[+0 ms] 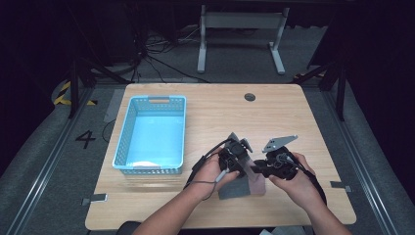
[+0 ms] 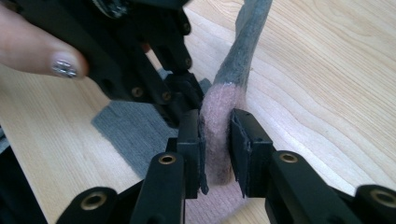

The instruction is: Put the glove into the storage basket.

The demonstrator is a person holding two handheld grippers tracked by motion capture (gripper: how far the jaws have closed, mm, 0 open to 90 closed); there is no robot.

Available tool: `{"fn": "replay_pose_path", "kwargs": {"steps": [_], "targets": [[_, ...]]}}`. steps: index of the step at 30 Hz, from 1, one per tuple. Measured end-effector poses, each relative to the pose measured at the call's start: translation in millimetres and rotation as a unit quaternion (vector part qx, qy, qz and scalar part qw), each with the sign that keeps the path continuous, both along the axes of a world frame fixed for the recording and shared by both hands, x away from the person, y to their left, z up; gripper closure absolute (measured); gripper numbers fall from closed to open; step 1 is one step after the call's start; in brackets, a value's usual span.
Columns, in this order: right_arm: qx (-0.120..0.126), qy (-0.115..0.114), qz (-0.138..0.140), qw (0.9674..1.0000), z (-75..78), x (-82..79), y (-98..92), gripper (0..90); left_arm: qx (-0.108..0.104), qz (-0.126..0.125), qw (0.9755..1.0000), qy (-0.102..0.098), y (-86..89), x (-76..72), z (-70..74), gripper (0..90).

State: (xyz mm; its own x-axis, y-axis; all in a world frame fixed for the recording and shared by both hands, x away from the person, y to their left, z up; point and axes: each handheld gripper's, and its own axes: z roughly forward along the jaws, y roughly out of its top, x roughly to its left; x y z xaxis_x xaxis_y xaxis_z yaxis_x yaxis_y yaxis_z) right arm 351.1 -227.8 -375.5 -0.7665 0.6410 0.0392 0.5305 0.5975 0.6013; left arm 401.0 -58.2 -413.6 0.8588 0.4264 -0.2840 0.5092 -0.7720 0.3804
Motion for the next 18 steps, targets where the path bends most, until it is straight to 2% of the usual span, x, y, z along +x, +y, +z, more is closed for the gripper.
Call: {"fn": "replay_pose_path", "kwargs": {"steps": [4, 7, 12, 15, 18], "targets": [[0.000, -0.002, 0.007, 1.0000, 0.3, -0.2, 2.3, 75.0, -0.001, 0.005, 1.0000, 0.008, 9.6, -2.8, 4.6, 71.7], [0.002, 0.000, 0.016, 0.9999, 0.5, -0.7, 6.8, 75.3, -0.002, 0.015, 0.9998, 0.011, 24.4, -6.4, 13.2, 70.8], [0.003, 0.000, 0.027, 0.9996, 1.4, -2.2, 12.2, 75.2, -0.005, 0.030, 0.9995, 0.004, 42.7, -11.4, 26.3, 70.3], [0.001, 0.002, 0.041, 0.9992, 1.3, -4.2, 18.3, 75.2, -0.019, 0.056, 0.9982, -0.008, 64.0, -13.4, 41.8, 70.2], [0.004, 0.010, 0.051, 0.9986, 0.5, -5.2, 21.1, 75.2, -0.024, 0.066, 0.9975, -0.011, 72.9, -13.3, 47.4, 70.1]]}}
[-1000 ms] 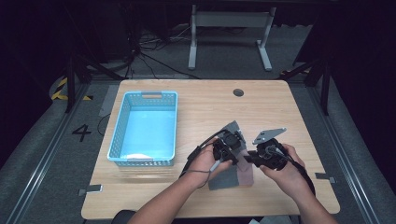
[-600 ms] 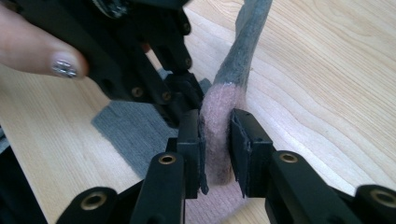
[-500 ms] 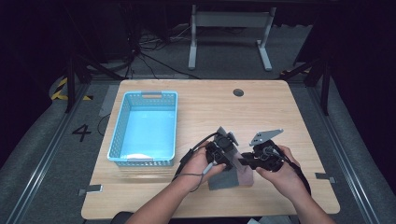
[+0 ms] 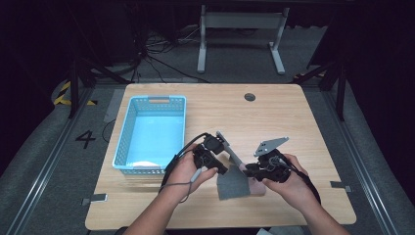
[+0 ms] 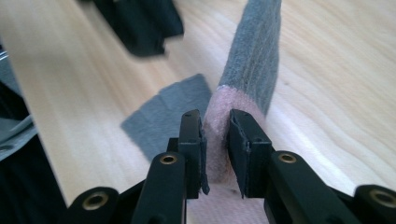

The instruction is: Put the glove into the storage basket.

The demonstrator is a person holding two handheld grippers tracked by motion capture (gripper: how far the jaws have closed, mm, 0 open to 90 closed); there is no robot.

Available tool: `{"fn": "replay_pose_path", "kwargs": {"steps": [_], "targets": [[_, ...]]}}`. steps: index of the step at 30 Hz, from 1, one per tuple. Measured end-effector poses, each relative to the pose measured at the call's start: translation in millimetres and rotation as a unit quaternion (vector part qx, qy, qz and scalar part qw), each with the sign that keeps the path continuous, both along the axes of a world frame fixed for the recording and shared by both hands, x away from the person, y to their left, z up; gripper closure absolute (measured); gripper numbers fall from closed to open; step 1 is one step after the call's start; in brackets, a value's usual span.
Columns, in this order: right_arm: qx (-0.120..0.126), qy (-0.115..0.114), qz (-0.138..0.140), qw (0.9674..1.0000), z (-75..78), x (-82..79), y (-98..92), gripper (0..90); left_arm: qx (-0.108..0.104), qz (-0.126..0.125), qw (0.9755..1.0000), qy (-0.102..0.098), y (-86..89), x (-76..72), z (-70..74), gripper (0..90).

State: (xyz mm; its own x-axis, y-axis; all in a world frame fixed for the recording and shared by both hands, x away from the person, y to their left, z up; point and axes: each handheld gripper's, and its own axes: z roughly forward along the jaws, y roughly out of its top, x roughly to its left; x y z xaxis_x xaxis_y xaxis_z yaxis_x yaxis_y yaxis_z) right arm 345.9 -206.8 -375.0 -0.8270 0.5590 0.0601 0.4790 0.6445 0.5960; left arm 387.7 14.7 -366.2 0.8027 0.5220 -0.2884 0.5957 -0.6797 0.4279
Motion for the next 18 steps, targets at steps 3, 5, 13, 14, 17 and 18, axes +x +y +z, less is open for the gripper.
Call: {"fn": "replay_pose_path", "kwargs": {"steps": [3, 5, 13, 14, 17, 18], "targets": [[0.001, 0.018, 0.012, 0.9998, -2.0, -1.4, 3.5, 74.8, -0.004, 0.011, 0.9999, -0.002, 9.4, 1.2, 2.8, 70.1], [0.002, 0.029, 0.022, 0.9993, -3.6, -1.3, 4.7, 74.8, -0.004, 0.013, 0.9999, 0.002, 12.6, 2.3, 1.6, 70.1], [-0.011, 0.057, 0.041, 0.9975, -12.2, -3.6, 12.9, 75.9, -0.004, 0.012, 0.9999, 0.007, 17.6, 0.4, 4.9, 70.5], [-0.017, 0.057, 0.040, 0.9974, -13.8, -3.7, 13.6, 75.8, -0.005, 0.012, 0.9999, 0.007, 18.6, 0.5, 5.5, 70.5], [-0.023, 0.062, 0.043, 0.9969, -17.5, -3.1, 13.4, 76.2, -0.004, 0.015, 0.9999, 0.008, 20.1, 1.6, 4.8, 70.5], [-0.023, 0.062, 0.043, 0.9969, -17.5, -3.1, 13.4, 76.2, -0.004, 0.015, 0.9999, 0.008, 20.1, 1.6, 4.8, 70.5]]}}
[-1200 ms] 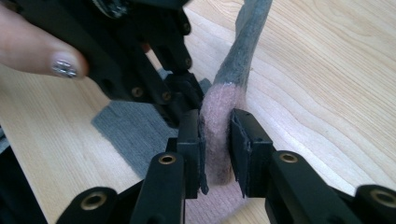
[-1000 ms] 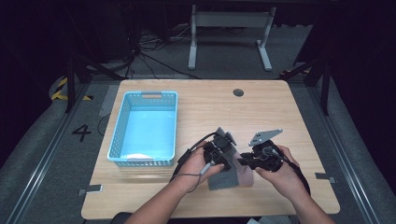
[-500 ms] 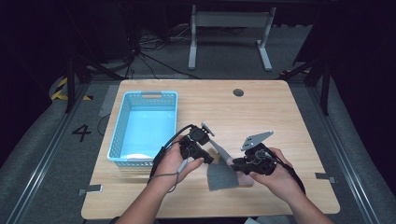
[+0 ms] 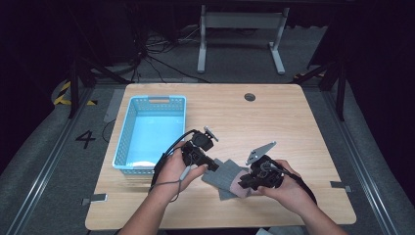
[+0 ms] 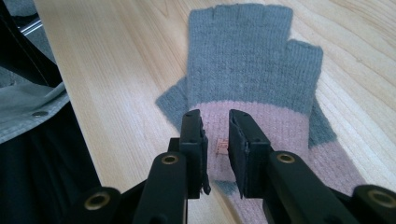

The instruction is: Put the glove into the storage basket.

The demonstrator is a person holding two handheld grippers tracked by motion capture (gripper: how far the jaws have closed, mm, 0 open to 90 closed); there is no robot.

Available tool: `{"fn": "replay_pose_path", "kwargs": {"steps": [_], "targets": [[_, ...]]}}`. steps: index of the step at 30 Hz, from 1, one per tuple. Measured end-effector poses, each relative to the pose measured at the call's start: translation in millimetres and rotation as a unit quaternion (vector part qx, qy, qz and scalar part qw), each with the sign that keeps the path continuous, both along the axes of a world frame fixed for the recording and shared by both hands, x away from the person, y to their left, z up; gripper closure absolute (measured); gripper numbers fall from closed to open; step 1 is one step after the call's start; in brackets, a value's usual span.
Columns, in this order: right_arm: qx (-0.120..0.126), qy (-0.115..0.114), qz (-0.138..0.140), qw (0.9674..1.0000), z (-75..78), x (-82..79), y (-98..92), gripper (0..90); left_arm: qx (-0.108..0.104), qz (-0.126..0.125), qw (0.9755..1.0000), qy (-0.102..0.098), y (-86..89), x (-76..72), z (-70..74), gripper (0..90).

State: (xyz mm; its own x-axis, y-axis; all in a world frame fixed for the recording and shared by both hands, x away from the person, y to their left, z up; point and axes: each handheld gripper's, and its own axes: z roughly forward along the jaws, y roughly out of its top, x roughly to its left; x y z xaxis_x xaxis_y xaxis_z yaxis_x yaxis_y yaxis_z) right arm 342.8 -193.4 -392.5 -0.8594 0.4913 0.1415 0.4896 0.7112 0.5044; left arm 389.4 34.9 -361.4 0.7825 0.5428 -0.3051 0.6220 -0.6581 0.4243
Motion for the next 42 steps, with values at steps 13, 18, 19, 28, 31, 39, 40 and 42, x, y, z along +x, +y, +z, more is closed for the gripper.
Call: {"fn": "replay_pose_path", "kwargs": {"steps": [13, 18, 19, 28, 31, 39, 40, 42], "targets": [[0.025, -0.024, -0.044, 0.9984, 14.1, 6.8, -24.2, 75.1, 0.019, -0.003, 0.9998, -0.010, 3.9, 0.3, -6.0, 68.7], [0.017, -0.015, -0.068, 0.9975, 15.8, 9.3, -37.3, 76.3, 0.031, -0.014, 0.9989, -0.031, 2.8, -3.1, -7.0, 65.2], [0.016, -0.012, -0.071, 0.9972, 15.5, 9.9, -39.4, 76.3, 0.037, -0.020, 0.9983, -0.040, 1.7, -4.4, -7.4, 65.3], [0.003, -0.002, -0.084, 0.9965, 11.9, 11.8, -49.8, 72.7, 0.053, -0.034, 0.9970, -0.046, -1.7, -9.7, -11.6, 63.4], [0.003, 0.001, -0.081, 0.9967, 10.2, 11.2, -46.8, 72.5, 0.066, -0.034, 0.9964, -0.040, -4.5, -11.5, -15.0, 63.6], [-0.001, 0.011, -0.076, 0.9971, 2.2, 12.2, -22.3, 64.0, 0.058, -0.005, 0.9977, -0.034, 3.3, -10.1, -14.4, 63.0], [-0.001, 0.012, -0.075, 0.9971, 1.0, 13.1, -18.1, 62.5, 0.056, 0.003, 0.9979, -0.033, 6.5, -10.2, -13.8, 62.0], [0.000, 0.013, -0.073, 0.9973, -0.2, 14.1, -13.7, 60.7, 0.056, 0.007, 0.9979, -0.031, 7.8, -10.3, -13.7, 61.3]]}}
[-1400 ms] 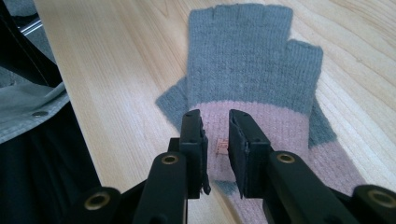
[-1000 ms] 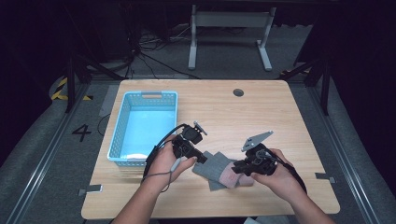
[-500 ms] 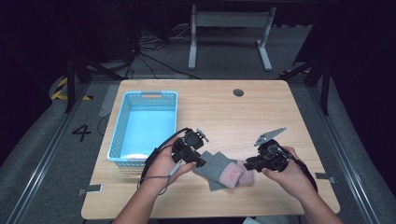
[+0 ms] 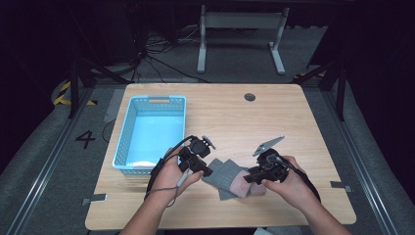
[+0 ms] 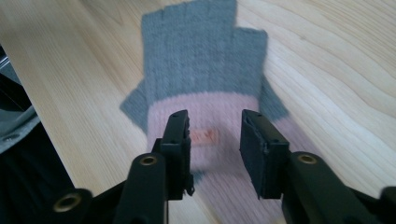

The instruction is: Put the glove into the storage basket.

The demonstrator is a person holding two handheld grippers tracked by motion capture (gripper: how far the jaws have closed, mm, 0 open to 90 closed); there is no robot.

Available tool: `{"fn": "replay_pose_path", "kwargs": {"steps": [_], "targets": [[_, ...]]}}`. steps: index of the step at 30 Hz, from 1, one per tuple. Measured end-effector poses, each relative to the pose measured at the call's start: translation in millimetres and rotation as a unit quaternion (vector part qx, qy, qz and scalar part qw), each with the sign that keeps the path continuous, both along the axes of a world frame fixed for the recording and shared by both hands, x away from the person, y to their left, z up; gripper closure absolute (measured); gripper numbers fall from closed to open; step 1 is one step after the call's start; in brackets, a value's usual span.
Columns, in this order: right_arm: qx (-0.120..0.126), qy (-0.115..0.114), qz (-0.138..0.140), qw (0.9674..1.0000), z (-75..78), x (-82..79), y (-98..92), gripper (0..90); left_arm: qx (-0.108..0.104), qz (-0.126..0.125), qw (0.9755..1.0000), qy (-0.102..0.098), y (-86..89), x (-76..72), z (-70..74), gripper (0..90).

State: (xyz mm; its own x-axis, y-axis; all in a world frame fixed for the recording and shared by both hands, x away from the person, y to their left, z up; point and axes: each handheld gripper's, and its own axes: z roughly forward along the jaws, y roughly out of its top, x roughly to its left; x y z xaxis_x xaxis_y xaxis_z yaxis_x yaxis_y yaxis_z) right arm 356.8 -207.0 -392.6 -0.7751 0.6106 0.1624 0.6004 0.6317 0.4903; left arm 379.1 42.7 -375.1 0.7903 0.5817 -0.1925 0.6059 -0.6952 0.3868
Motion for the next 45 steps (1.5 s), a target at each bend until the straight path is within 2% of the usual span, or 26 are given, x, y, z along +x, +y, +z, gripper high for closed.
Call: {"fn": "replay_pose_path", "kwargs": {"steps": [1, 3, 6, 15, 17, 18, 19, 20, 21, 22, 23, 24, 28, 30, 37, 40, 45], "targets": [[0.001, 0.001, 0.001, 1.0000, -2.0, 2.4, 9.7, 57.6, 0.002, 0.003, 1.0000, 0.000, 2.6, -0.4, 0.2, 61.4], [0.002, 0.003, 0.002, 1.0000, -3.2, 4.1, 14.2, 56.0, 0.002, 0.005, 1.0000, 0.000, 3.8, -0.9, 0.2, 61.4], [-0.009, 0.011, 0.005, 0.9999, -12.5, 11.6, 31.1, 51.8, -0.001, 0.011, 0.9999, 0.001, 8.7, -2.4, 1.1, 61.4], [-0.046, 0.010, 0.006, 0.9989, -31.1, 19.0, 47.5, 50.4, -0.005, 0.021, 0.9998, 0.002, 15.6, -3.4, 0.3, 61.3], [-0.054, 0.005, 0.007, 0.9985, -34.2, 17.9, 50.6, 51.9, -0.004, 0.020, 0.9998, 0.003, 16.1, -3.4, 0.5, 61.3], [-0.068, -0.005, 0.009, 0.9976, -35.3, 15.8, 54.1, 54.7, -0.004, 0.020, 0.9998, 0.003, 16.1, -3.4, 0.4, 61.2], [-0.068, -0.005, 0.009, 0.9976, -35.3, 15.8, 54.1, 54.7, -0.003, 0.021, 0.9998, 0.003, 16.0, -3.4, 0.2, 61.2], [-0.083, -0.018, 0.015, 0.9963, -36.2, 14.7, 56.2, 59.0, -0.003, 0.019, 0.9998, 0.005, 15.2, -3.4, -0.2, 61.1], [-0.083, -0.018, 0.015, 0.9963, -36.2, 14.7, 56.2, 59.0, -0.003, 0.019, 0.9998, 0.005, 15.2, -3.4, -0.2, 61.0], [-0.084, -0.020, 0.015, 0.9961, -36.0, 14.4, 56.9, 65.3, -0.003, 0.018, 0.9998, 0.006, 14.5, -3.6, -0.4, 60.9], [-0.084, -0.020, 0.015, 0.9961, -36.0, 14.4, 56.9, 65.3, -0.003, 0.018, 0.9998, 0.006, 14.5, -3.6, -0.4, 60.9], [-0.074, -0.022, 0.006, 0.9970, -36.0, 14.7, 56.0, 73.1, -0.004, 0.017, 0.9998, 0.005, 14.5, -3.8, -0.1, 60.9], [-0.055, -0.022, 0.002, 0.9983, -34.5, 14.3, 51.6, 83.8, -0.010, 0.018, 0.9998, 0.006, 15.9, -2.8, -0.1, 60.6], [-0.053, -0.023, 0.001, 0.9983, -33.7, 14.5, 50.8, 84.6, -0.008, 0.017, 0.9998, 0.007, 16.1, -2.3, -0.2, 60.6], [-0.023, -0.021, 0.007, 0.9995, -19.0, 13.7, 43.4, 85.3, -0.012, 0.019, 0.9997, 0.006, 16.4, -2.0, 0.8, 60.6], [-0.016, -0.019, 0.012, 0.9996, -14.9, 13.5, 40.5, 85.3, -0.013, 0.018, 0.9997, 0.007, 16.3, -2.1, 0.9, 60.6], [0.006, -0.015, 0.027, 0.9995, 1.9, 13.9, 30.6, 85.3, -0.018, 0.017, 0.9996, 0.012, 16.5, -1.3, 0.7, 60.4]]}}
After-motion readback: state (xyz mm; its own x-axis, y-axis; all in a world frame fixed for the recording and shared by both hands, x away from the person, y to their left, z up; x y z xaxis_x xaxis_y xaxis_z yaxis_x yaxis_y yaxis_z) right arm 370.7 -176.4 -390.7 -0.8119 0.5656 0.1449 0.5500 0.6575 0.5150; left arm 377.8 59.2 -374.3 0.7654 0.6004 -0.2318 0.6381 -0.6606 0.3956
